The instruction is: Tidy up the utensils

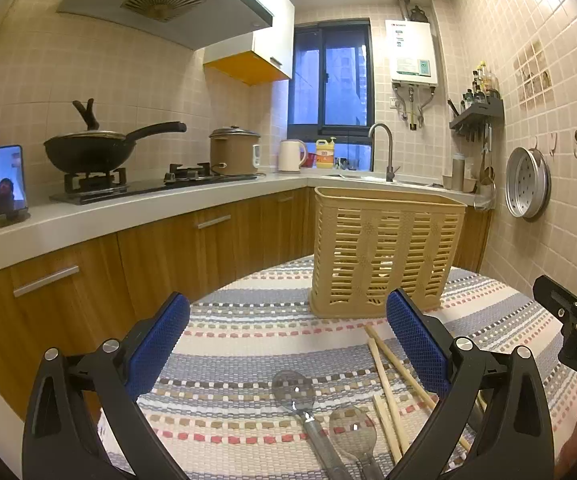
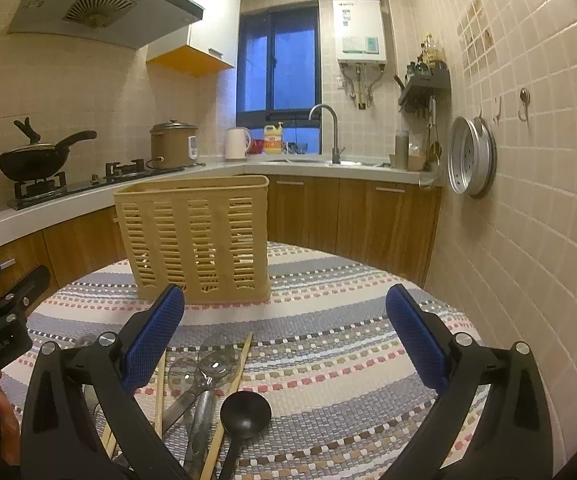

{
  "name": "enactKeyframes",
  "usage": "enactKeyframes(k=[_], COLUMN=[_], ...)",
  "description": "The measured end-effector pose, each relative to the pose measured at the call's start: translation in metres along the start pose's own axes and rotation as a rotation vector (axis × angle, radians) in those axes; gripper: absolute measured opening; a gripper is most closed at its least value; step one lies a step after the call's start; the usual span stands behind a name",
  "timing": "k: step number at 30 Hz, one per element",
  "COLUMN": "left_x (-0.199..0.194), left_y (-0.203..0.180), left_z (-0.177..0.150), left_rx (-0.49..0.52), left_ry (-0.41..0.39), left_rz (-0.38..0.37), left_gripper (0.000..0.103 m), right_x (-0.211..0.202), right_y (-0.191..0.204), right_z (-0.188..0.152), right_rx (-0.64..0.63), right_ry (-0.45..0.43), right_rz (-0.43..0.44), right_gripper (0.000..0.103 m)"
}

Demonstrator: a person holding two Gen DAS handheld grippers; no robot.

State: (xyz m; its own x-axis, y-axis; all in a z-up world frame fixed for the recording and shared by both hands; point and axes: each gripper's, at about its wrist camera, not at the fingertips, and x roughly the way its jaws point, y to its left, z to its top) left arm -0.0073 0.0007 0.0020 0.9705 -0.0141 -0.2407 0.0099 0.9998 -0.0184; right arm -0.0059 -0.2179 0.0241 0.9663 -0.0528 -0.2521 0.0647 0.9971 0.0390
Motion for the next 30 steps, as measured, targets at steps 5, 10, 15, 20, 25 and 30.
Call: enactKeyframes(k=[5,10,15,20,25,30], left_x=[0.0002,0.0001,-0.0002,-0.0002,-0.0005,-0.0004], left_y=[0.0002,-0.0003,-0.0009,-0.0005,-0.0014,-0.0028], left_z=[0.0002,-0.001,-0.001,-0.001,-0.0013,-0.0016], left_rx=[0.001,-0.002,0.0,-0.002,-0.002,-0.003], left_ry=[-0.002,-0.001,-0.002,-0.001,-0.001,0.0], left_rz=[-0.003,-0.002,-0.002,-0.003,-0.001,-0.002], left_gripper=[0.096,0.096,0.096,0.096,0.096,0.096], right_x=[-0.0046,-0.0067,-0.0073,-0.0078,-0.0084,-0.0088], right_y=[0.0029,0.0044,0.0041,0.004,0.0057,0.0053], right_z=[0.0011,0.0014,0.0011,0.001,0.0012,0.0016], right_rx=[-0.009,-0.01,-0.009,-0.013,-0.02,-0.017], right_ry=[-0.021,-0.031,-0.032,-0.034,-0.038,-0.042], right_rz=[0.004,0.003,0.002,0.004,0.004,0.0], right_gripper=[0.096,0.096,0.096,0.096,0.096,0.096])
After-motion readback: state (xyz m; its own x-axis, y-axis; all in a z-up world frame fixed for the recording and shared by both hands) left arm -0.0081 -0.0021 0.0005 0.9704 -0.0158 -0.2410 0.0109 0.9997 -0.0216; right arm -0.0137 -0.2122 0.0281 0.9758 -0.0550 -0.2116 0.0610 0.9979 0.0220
